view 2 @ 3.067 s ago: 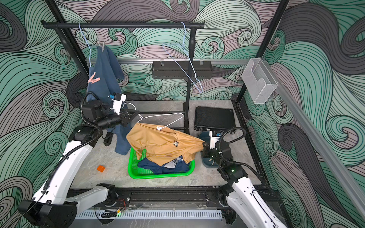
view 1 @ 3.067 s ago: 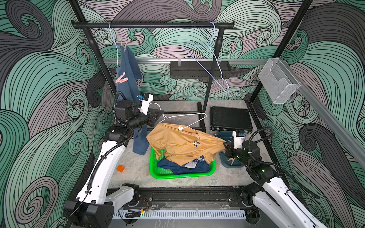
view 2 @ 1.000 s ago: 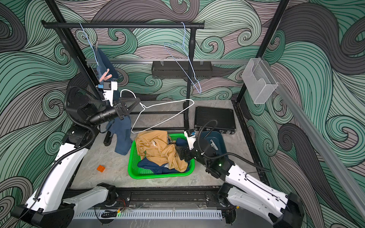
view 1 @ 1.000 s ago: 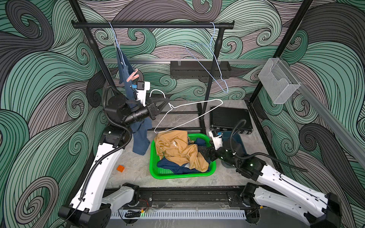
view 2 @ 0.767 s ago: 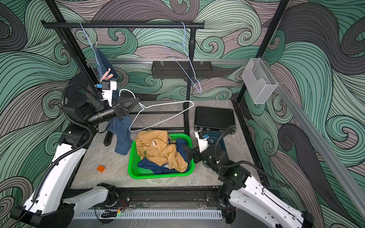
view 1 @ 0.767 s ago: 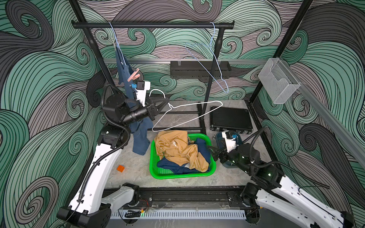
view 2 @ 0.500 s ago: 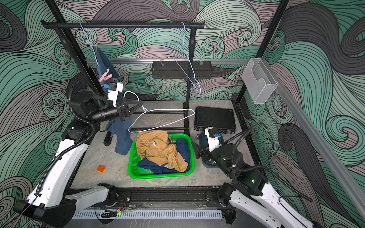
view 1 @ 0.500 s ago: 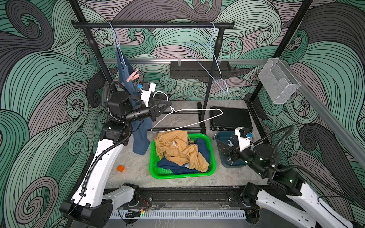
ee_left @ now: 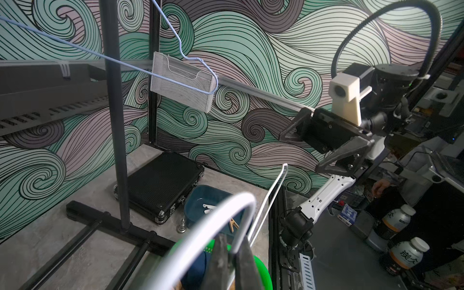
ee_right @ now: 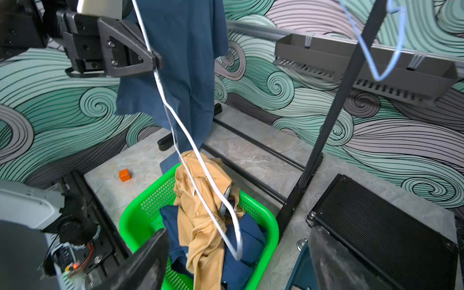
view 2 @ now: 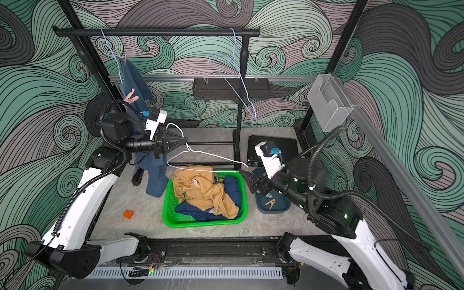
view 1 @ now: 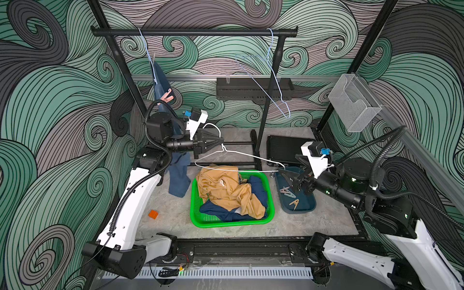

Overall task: Remove the clothespins securing t-shirts to the hanger
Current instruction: Place the hanger on the clothes rail.

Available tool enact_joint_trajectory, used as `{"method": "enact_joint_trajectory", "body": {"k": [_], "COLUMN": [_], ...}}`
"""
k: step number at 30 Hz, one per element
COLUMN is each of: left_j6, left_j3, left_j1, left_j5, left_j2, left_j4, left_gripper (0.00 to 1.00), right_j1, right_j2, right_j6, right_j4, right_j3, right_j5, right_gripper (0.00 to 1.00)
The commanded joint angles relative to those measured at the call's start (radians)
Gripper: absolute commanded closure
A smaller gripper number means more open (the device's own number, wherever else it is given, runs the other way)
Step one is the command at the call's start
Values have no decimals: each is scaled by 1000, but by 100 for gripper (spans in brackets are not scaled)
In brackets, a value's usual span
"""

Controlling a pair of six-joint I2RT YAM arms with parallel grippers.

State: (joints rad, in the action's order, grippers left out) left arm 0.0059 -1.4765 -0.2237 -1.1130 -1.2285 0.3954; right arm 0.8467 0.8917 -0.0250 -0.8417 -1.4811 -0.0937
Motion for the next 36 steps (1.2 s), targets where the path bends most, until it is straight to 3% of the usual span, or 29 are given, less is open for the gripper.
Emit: {"method": "enact_joint_trajectory", "body": {"k": [1,6,11,19,21,25,29,36], "left_j6": [108,133,146,180,189,174,161,154], "left_j3": [4,7,5,2,1,4,8,4], "left_j1": [7,6,4,6,6,-6,-16,-17], "left_j5": [-34,-26,-27,-16,-15,-19,-19,-24], "left_j2": [18,2,-5,-5,-8,-14,-14,-14], "left_j4": [33,45,57,90,97,84,75,76], "left_gripper": [99,98,98,98,98,98,98,99], "right_j1": [25,97,104,103,103,94,69,66], "right_j2": [64,208,315,372,368,383,428,507], "right_j6": [18,76,129,142,140,120,89,84], "right_j4": [-65,-54,-22,-19,-14,81,217,301], "right_j3": [-55,-129,-173,-177,-173,-145,-122,-141], "right_j5": [72,49,63,67,71,119,216,271], "right_gripper": [16,18,24,45,46,41,48,56]}}
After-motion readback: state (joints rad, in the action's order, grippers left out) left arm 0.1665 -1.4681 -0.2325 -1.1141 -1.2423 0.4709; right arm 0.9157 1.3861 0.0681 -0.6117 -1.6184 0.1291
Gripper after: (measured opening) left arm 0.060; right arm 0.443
